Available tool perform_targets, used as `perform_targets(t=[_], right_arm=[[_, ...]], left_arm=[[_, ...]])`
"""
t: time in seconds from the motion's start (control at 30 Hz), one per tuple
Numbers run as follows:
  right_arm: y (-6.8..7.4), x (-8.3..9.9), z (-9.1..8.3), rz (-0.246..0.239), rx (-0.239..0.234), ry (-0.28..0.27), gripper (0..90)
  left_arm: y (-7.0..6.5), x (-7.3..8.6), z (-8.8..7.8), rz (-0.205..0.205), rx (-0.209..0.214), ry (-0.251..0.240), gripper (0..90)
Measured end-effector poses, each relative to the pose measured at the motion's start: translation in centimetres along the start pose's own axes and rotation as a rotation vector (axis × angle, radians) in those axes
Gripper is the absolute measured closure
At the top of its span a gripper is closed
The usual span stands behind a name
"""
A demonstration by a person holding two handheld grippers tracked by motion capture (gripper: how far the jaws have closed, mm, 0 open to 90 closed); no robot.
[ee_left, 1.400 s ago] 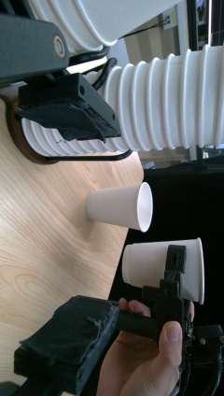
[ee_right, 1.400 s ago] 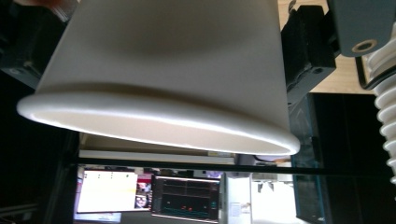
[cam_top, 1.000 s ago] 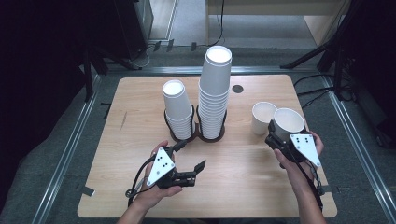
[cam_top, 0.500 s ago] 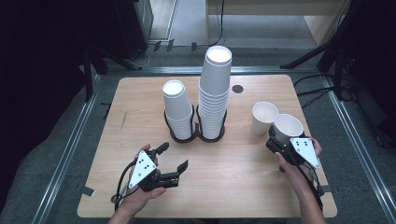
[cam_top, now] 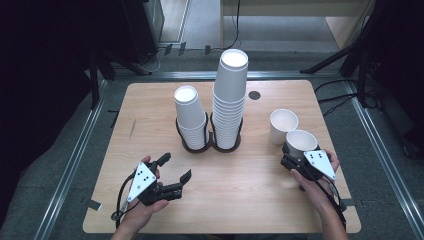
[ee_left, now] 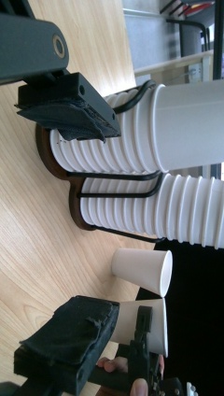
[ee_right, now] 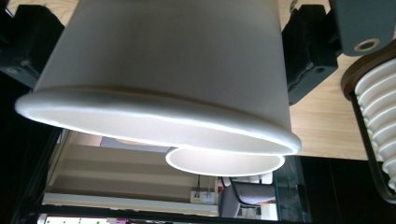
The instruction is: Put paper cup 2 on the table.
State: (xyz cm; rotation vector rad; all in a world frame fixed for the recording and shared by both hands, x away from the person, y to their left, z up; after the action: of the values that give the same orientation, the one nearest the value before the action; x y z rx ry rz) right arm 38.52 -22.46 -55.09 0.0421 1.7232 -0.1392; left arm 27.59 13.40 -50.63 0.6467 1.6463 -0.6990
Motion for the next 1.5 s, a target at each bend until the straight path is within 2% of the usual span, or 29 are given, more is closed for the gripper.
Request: perform_targets(t=[0.13, 0.47, 0.6, 0.73, 0.9, 1.03, 1.2, 1.37, 1.5], right_arm=[[0.1, 0.5, -0.1, -0.002, -0.006, 0.012, 11.1], [0.5, 1.0, -0.2, -0.033, -0.017, 0.024, 11.0], [0.6, 1.0, -0.4, -0.031, -0.027, 0.027, 10.5], [0.8, 1.1, -0.6, -0.047, -0.038, 0.003, 8.8], [1.2, 1.4, -1.0, -0.067, -0.071, 0.021, 6.7], [1.2, 1.6, -1.2, -0.058, -0.085, 0.039, 5.2], [1.2, 1.4, -1.5, -0.056, -0.111, 0.031, 0.0], [0.9, 1.4, -1.7, -0.073, -0.100, 0.037, 0.0], [0.7, 1.5, -2.0, -0.071, -0.109, 0.053, 0.0]], left_arm=[[0.4, 0.2, -0.3, -0.009, -0.012, 0.005, 12.8], [0.3, 0.6, -0.4, -0.029, 0.004, 0.038, 1.1], [0.6, 0.8, -0.7, -0.038, -0.004, 0.041, 0.0], [0.8, 1.0, -1.0, -0.038, -0.015, 0.050, 0.0], [0.9, 1.2, -1.0, -0.041, -0.023, 0.052, 0.0], [0.8, 1.4, -1.1, -0.037, -0.024, 0.061, 0.0], [0.9, 1.5, -1.3, -0.039, -0.027, 0.061, 0.0], [0.9, 1.6, -1.5, -0.035, -0.030, 0.071, 0.0], [1.1, 1.9, -2.0, -0.040, -0.041, 0.075, 0.0]])
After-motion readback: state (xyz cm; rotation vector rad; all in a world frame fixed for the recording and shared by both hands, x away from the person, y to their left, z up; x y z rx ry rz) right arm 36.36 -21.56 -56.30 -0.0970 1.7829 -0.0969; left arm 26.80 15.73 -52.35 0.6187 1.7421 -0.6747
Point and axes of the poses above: each handheld gripper's, and its own axes: z roughly forward along the jaws, x roughly out of its underside, y roughly to its left, the point moved 10 cm from there along z, roughly forward along the jaws, and after that the axes turned 13 degrees about x, right-handed, at the moved point
